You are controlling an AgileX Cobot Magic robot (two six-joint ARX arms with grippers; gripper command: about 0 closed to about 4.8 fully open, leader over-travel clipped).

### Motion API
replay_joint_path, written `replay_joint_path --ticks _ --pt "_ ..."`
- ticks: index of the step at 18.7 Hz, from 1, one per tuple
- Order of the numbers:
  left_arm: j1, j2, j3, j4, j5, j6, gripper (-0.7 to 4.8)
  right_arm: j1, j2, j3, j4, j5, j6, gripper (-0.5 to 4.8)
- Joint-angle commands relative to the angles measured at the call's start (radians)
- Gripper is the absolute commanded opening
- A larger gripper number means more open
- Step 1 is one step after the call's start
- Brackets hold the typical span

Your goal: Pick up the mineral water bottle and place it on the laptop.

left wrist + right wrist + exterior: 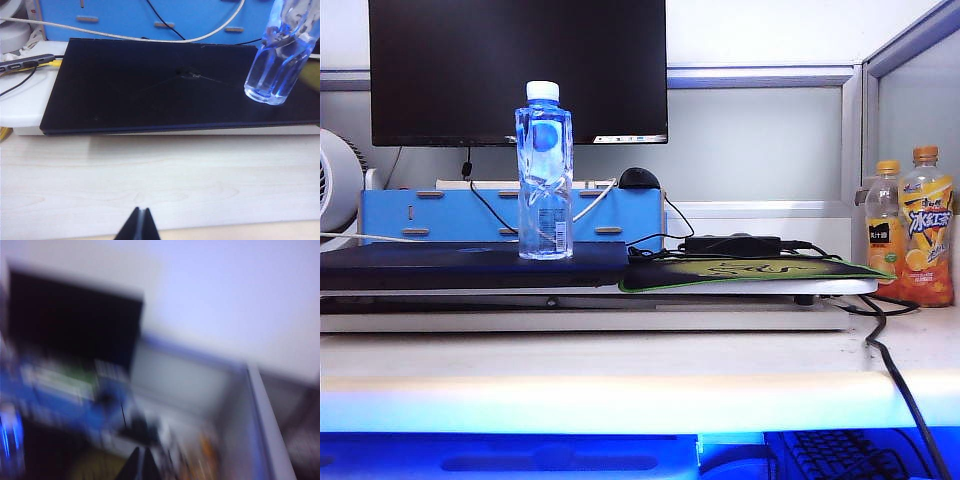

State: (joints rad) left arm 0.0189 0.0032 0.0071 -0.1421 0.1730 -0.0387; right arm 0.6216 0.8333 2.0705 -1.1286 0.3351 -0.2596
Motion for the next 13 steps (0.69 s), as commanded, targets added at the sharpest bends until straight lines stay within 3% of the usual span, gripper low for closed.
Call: replay_joint_path --ticks 1,4,8,10,11,13 --pt "0.000 -0.002 0.000 -0.006 0.007 0.002 -0.02 0.003 -0.049 -0.054 -0.161 0.068 -0.002 -0.01" --pt "0.000 -0.002 0.000 -0.006 0.007 0.002 -0.02 0.002 -0.158 -0.299 -0.007 0.083 -0.008 -0.01" --pt "0.000 -0.002 0.000 -0.006 0.007 0.001 -0.02 -0.032 -0.360 -0.855 0.503 0.072 -0.085 -0.01" --pt "0.000 -0.002 0.000 -0.006 0.007 0.002 -0.02 -0.124 -0.460 -1.154 0.746 -0.009 -0.084 -0.01" --pt "0.000 -0.002 0.000 -0.006 0.007 0.002 -0.02 -0.195 -0.511 -1.302 0.835 -0.099 -0.077 -0.01" --pt "0.000 -0.002 0.000 -0.006 0.007 0.002 -0.02 -0.303 -0.578 -1.483 0.918 -0.232 -0.030 -0.01"
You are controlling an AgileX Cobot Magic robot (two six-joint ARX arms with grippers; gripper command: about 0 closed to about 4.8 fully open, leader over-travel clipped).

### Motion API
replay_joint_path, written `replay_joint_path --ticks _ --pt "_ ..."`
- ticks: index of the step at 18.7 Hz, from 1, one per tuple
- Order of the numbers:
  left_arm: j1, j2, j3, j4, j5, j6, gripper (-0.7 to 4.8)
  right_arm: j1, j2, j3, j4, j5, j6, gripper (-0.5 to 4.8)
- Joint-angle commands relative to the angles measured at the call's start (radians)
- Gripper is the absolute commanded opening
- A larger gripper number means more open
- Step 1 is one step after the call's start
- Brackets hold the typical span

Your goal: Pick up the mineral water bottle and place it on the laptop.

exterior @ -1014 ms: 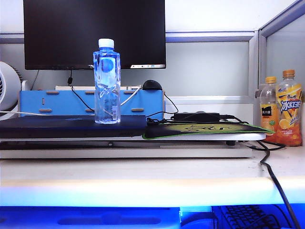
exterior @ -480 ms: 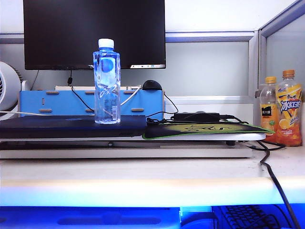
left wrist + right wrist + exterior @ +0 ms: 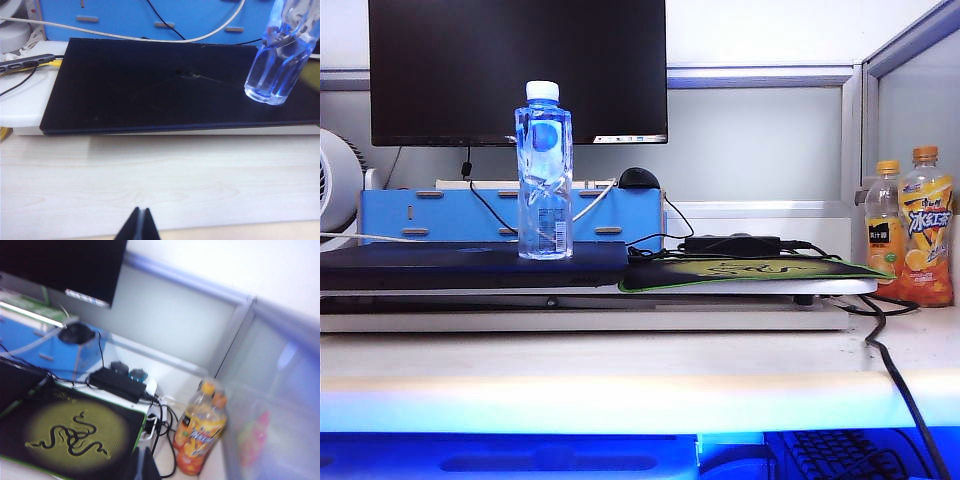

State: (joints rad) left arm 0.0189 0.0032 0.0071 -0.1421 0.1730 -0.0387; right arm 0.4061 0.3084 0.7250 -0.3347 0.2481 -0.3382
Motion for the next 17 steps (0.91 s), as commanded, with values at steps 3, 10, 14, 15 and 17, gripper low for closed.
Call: replay_joint_path --ticks 3,10,14,15,17 --pt "0.000 -0.002 0.000 -0.006 0.007 0.002 -0.02 -0.211 -0.129 -0.299 0.134 -0.334 0.088 -0.01" --pt "0.000 -0.002 0.000 -0.006 0.006 0.002 -0.02 -0.329 -0.267 -0.498 0.137 -0.344 0.216 -0.01" --pt "0.000 -0.002 0.000 -0.006 0.006 0.001 -0.02 -0.386 -0.301 -0.586 0.137 -0.336 0.217 -0.01" --pt "0.000 -0.002 0.000 -0.006 0.006 0.002 -0.02 -0.386 -0.303 -0.602 0.137 -0.332 0.216 -0.01" --pt "0.000 -0.002 0.000 -0.006 0.007 0.002 -0.02 -0.386 -0.303 -0.632 0.130 -0.329 0.216 -0.01"
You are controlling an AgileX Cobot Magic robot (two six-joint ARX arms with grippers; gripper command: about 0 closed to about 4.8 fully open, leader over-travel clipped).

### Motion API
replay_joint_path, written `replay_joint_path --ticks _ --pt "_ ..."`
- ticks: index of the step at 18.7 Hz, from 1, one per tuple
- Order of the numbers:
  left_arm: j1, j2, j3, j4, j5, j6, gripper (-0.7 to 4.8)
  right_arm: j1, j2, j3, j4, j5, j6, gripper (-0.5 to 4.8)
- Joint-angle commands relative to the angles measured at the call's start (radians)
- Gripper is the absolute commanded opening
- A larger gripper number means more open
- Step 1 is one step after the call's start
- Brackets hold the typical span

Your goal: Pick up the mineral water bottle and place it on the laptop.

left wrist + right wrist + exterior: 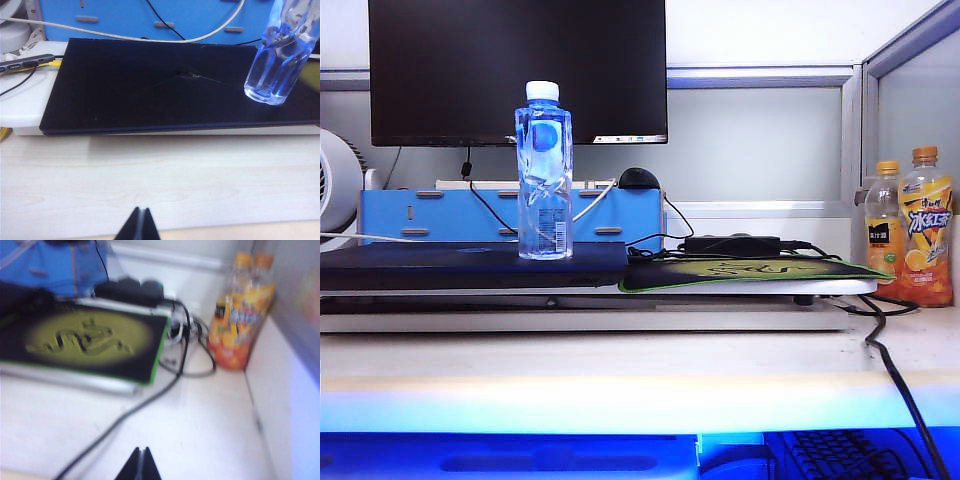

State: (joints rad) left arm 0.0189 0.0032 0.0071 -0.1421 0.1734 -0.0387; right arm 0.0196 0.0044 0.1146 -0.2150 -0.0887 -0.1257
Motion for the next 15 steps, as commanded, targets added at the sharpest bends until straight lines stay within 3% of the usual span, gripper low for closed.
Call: replay_joint_path --ticks 1,15 --pt "0.000 -0.002 0.000 -0.006 0.006 0.002 -0.02 0.000 0.001 -0.039 0.009 0.008 0.004 -0.01" --pt "0.000 -0.002 0.000 -0.006 0.006 0.001 -0.02 -0.050 0.001 -0.093 0.002 0.064 0.125 -0.01"
